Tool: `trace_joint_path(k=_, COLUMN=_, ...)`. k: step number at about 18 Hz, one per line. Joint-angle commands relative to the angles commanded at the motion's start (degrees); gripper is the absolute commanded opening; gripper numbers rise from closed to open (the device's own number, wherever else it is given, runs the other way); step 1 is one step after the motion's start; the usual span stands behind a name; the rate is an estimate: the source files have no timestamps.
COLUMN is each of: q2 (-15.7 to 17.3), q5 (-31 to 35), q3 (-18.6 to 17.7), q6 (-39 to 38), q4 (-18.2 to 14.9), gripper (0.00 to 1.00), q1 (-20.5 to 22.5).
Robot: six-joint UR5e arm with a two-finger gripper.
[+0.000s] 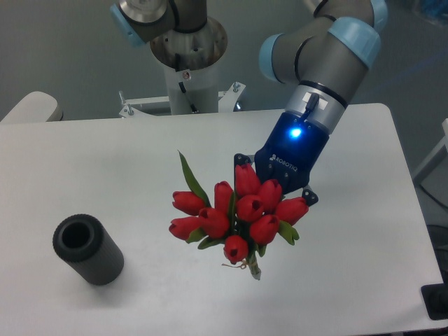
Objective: Place the flowers on the table
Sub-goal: 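Carry the red tulip bouquet in the gripper, tilting it downward, then lower the tulip bouquet until it lies flat on the table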
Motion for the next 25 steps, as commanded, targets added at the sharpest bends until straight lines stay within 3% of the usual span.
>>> trace_joint_path(k=4, q2=1.6, q5=10.1, q3=-1.5, q6=3.4, q4=0.0, gripper=0.3, q1=-0.7)
trace_joint_path(k=13, q2=4.8, q5=20.0, q3=-10.0, q6=17.3, q4=0.0, gripper=0.29, q1=-1.8)
trace_joint_path(k=19, q2=5.7, q5=32.1, q3=-13.0, q6=24.3, q4=-0.2, gripper=0.29, q1=-4.9)
trace_joint_path(k=23, q2=6.5, q5=40.9, q3=-16.3, q6=25.2, q4=-0.4, gripper=0.29, q1=-5.5)
trace_joint_path(k=25, q2=6.6, q5=42.0, q3=-17.8, q6=26.7, q4=-0.4, gripper=0.29, q1=-5.5)
